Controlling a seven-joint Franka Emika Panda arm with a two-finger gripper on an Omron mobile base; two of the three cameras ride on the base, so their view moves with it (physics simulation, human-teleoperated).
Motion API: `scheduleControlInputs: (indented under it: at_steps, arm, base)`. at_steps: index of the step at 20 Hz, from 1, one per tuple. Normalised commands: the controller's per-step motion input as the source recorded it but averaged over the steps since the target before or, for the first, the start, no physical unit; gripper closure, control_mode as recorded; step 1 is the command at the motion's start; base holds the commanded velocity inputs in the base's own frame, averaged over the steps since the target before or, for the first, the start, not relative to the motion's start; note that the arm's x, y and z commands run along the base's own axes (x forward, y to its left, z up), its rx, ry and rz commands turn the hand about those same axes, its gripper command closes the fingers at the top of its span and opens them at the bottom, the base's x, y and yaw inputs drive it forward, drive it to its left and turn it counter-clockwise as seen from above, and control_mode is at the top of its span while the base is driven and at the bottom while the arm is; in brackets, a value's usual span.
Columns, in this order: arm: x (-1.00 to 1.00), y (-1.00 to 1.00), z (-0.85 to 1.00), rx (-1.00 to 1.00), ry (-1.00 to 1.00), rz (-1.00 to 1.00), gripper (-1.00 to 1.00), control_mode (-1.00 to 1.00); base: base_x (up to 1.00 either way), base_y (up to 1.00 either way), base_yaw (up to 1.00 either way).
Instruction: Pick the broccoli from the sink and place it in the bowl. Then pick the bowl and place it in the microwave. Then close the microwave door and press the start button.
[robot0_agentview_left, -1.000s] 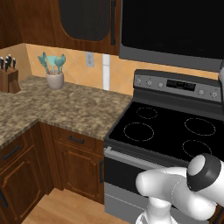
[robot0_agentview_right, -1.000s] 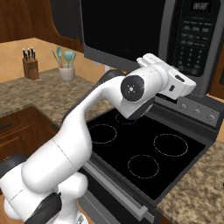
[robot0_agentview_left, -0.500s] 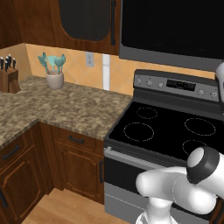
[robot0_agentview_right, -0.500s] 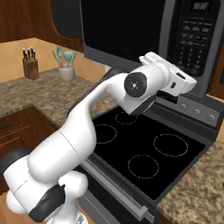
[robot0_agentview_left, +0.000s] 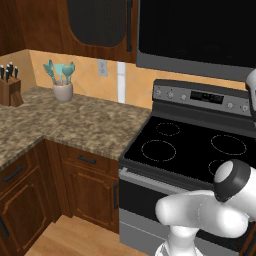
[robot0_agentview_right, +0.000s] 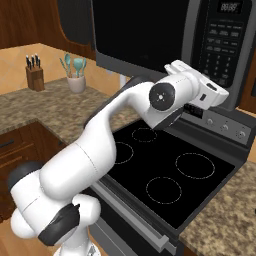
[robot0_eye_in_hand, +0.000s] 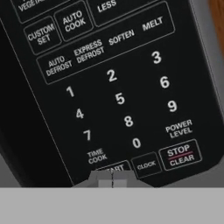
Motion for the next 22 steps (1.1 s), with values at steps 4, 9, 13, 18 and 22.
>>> scheduleControlInputs:
  at_steps: [4,9,13,18,22]
  arm:
    - [0.16,0.0,-0.21,0.0,0.0,0.0,1.0,-1.0]
    - [0.27,-0.01,-0.04,0.0,0.0,0.0,1.0,-1.0]
    - [0.49,-0.08,-0.03,0.0,0.01,0.0,1.0,-1.0]
    - [0.97,-0.1,-0.29,0.01,0.06,0.04,1.0,-1.0]
    - [1.0,-0.25,-0.21,0.09,0.07,0.2,1.0,-1.0]
  base:
    - [0.0,0.0,0.0]
    - [0.0,0.0,0.0]
    - [0.0,0.0,0.0]
    - [0.0,0.0,0.0]
    - [0.0,0.0,0.0]
